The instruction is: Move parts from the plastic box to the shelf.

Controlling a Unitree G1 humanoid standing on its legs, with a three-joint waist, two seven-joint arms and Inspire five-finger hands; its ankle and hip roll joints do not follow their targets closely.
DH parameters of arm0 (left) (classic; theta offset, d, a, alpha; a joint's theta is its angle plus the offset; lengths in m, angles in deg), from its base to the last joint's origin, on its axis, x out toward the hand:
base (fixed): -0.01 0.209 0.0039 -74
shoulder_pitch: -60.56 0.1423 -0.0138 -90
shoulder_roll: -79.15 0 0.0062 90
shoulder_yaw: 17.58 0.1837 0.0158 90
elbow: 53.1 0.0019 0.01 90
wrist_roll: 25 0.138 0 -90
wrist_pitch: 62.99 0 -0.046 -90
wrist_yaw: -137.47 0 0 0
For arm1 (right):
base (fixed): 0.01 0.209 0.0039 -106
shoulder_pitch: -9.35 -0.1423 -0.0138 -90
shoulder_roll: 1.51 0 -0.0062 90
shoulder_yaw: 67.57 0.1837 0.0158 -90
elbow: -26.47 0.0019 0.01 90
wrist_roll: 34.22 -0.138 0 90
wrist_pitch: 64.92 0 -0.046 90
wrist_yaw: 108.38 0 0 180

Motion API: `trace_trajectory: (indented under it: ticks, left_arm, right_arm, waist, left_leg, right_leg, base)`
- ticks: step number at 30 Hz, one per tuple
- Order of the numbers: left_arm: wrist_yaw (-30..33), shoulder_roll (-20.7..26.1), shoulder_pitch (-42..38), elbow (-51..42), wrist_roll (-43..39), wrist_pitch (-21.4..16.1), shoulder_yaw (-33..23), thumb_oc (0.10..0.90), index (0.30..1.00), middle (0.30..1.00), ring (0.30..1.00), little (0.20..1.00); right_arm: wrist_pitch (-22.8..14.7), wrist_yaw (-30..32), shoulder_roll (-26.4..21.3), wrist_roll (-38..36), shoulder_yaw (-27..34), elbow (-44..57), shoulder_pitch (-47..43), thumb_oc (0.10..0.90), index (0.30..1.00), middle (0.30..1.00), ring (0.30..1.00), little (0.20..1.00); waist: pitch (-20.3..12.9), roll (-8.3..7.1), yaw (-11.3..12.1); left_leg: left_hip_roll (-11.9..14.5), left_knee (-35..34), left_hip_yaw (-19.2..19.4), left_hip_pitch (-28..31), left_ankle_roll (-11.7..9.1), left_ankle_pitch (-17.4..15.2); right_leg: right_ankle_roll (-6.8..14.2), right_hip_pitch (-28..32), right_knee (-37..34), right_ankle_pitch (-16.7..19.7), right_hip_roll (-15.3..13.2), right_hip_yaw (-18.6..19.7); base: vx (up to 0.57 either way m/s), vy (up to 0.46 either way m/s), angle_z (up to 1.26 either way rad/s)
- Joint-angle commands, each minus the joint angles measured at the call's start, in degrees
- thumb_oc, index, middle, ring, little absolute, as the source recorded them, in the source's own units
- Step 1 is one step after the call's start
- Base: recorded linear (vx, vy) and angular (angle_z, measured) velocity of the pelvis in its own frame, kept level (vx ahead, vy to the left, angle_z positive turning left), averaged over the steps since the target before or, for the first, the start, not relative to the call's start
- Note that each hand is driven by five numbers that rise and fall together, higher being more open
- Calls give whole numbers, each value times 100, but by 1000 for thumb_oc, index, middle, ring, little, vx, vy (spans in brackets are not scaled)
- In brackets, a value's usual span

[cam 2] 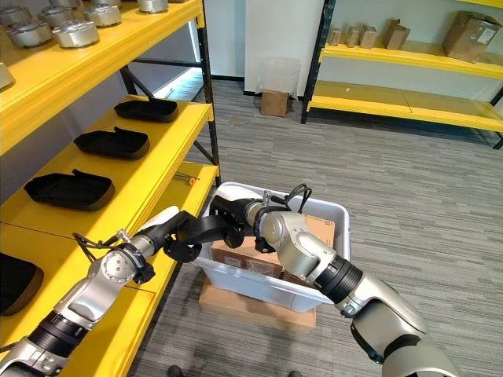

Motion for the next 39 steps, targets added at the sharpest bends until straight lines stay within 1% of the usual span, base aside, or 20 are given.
trace_trajectory:
  ticks: [1,2,4,7,8,9,10,11,14,19,21,24,28,29,31,32,33,35,38,39]
  left_arm:
    - [109,-237,-940,-219,-203,-743,376,400,300,300,300,300]
    - [118,-243,-935,-219,-195,-755,377,400,300,300,300,300]
    - [95,-237,-917,-210,-172,-786,373,400,300,300,300,300]
    - [49,-251,-890,-207,-161,-846,379,400,300,300,300,300]
    - [6,-248,-886,-224,-168,-845,377,400,300,300,300,300]
    - [-14,-248,-895,-233,-171,-833,395,400,300,300,300,300]
    - [-20,-263,-902,-211,-175,-849,416,400,300,300,300,300]
    - [-42,-291,-906,-200,-154,-866,431,400,300,300,300,300]
    - [-67,-333,-940,-185,-116,-818,486,400,300,300,300,300]
    - [-53,-336,-956,-96,-116,-837,535,400,300,300,300,300]
    - [-30,-323,-949,-65,-136,-844,540,400,300,300,300,300]
    - [15,-267,-888,7,-152,-905,502,400,300,300,300,300]
    - [33,-199,-816,48,-167,-992,446,400,300,300,300,300]
    - [69,-141,-771,69,-181,-1021,406,400,300,300,300,300]
    - [68,-104,-737,69,-180,-1029,348,400,300,300,300,300]
    - [69,-99,-732,65,-183,-1027,344,400,300,300,300,300]
    - [83,-80,-685,55,-160,-1042,293,400,300,300,300,300]
    - [156,-43,-657,68,-186,-1048,261,400,300,300,300,300]
    - [272,-23,-636,76,-196,-1068,215,400,300,300,300,300]
    - [341,-11,-602,71,-207,-1080,169,400,300,300,300,300]
  right_arm:
    - [-434,885,721,-567,791,990,-1154,900,1000,1000,1000,1000]
    - [-443,924,743,-639,795,991,-1153,900,1000,1000,1000,1000]
    - [-468,992,812,-1072,820,986,-1167,900,1000,1000,1000,1000]
    - [-635,1113,958,-1724,853,1052,-1169,900,1000,1000,1000,1000]
    - [-617,1033,1016,-2063,878,1079,-1170,900,1000,1000,1000,1000]
    - [-569,1034,1077,-2569,864,1113,-1191,900,1000,1000,1000,1000]
    - [-553,1150,1142,-2994,826,1179,-1180,900,1000,1000,1000,1000]
    - [-539,1307,1243,-3255,803,1244,-1143,900,1000,1000,1000,1000]
    - [-686,1641,1473,-3851,801,1166,-1078,900,1000,1000,1000,1000]
    - [-845,1928,1552,-4440,1005,1114,-934,900,1000,1000,1000,1000]
    - [-952,2075,1515,-4627,1108,1119,-862,900,1000,1000,1000,1000]
    - [-1102,2216,1336,-5443,1489,1207,-625,900,1000,1000,1000,1000]
    - [-1175,2255,1067,-5798,1919,1424,-338,900,1000,1000,1000,1000]
    - [-1158,2310,897,-6048,2199,1563,-215,900,1000,1000,1000,1000]
    - [-1112,2244,740,-6272,2436,1640,-117,900,1000,1000,1000,1000]
    - [-1111,2232,719,-6300,2463,1653,-99,900,1000,1000,1000,1000]
    - [-1176,2298,587,-6352,2648,1717,5,900,1000,1000,1000,1000]
    - [-1278,2348,495,-6468,2844,1709,94,900,1000,1000,1000,1000]
    - [-1505,2480,392,-6447,3056,1633,209,900,1000,1000,1000,1000]
    - [-1674,2522,334,-6490,3182,1581,302,900,1000,1000,1000,1000]
  waist:
    - [-141,-99,21]
    - [-140,-96,28]
    - [-138,-94,48]
    - [-136,-90,84]
    - [-135,-87,102]
    - [-139,-92,111]
    - [-142,-94,123]
    - [-137,-94,141]
    - [-144,-92,152]
    - [-176,-80,130]
    - [-186,-74,109]
    - [-194,-57,30]
    - [-190,-48,-58]
    - [-188,-44,-128]
    - [-189,-42,-188]
    - [-189,-41,-191]
    - [-186,-35,-243]
    - [-190,-29,-299]
    - [-194,-23,-351]
    - [-193,-16,-380]
  left_leg:
    - [214,366,88,539,-17,-913]
    - [211,365,84,540,-18,-911]
    - [206,365,66,544,-15,-915]
    - [203,366,37,546,-16,-916]
    - [201,363,23,544,-15,-914]
    - [197,363,16,548,-9,-917]
    - [196,355,5,550,-12,-914]
    - [196,349,-6,554,-15,-908]
    - [192,335,-12,569,-13,-898]
    - [180,314,-36,584,-6,-885]
    - [179,307,-29,588,-5,-880]
    - [177,295,-14,597,0,-868]
    - [170,292,-8,602,6,-858]
    - [177,296,22,614,2,-855]
    - [182,303,45,626,4,-858]
    - [182,302,47,629,4,-859]
    - [181,300,65,638,8,-858]
    - [179,304,95,645,12,-859]
    - [182,309,123,643,15,-856]
    - [185,308,142,649,12,-855]
  right_leg:
    - [33,-369,222,-114,-68,35]
    - [33,-365,221,-113,-68,29]
    - [29,-352,217,-114,-70,17]
    - [30,-334,218,-119,-76,-6]
    - [33,-330,220,-117,-82,-17]
    - [30,-318,213,-120,-82,-17]
    - [31,-311,204,-119,-82,-23]
    - [32,-303,202,-117,-85,-39]
    - [40,-276,188,-116,-90,-66]
    - [44,-260,174,-111,-80,-67]
    - [46,-254,161,-109,-75,-62]
    - [41,-252,149,-111,-52,-32]
    - [42,-260,150,-112,-30,16]
    - [43,-257,145,-112,-15,42]
    - [36,-257,148,-116,-5,71]
    - [36,-258,147,-116,-3,76]
    - [26,-258,142,-118,11,104]
    - [17,-257,130,-115,23,130]
    - [9,-267,127,-111,33,153]
    - [4,-264,118,-112,40,165]
  base:
    - [0,0,0]
    - [0,0,0]
    - [0,0,0]
    - [0,0,0]
    - [0,0,0]
    - [0,0,0]
    - [0,0,0]
    - [0,0,0]
    - [0,0,0]
    - [1,1,1]
    - [0,0,0]
    - [14,6,-3]
    - [2,-3,-1]
    - [0,0,0]
    - [7,-9,-5]
    - [7,-1,-7]
    - [5,1,-7]
    - [5,3,-7]
    - [7,10,-10]
    - [12,16,-12]
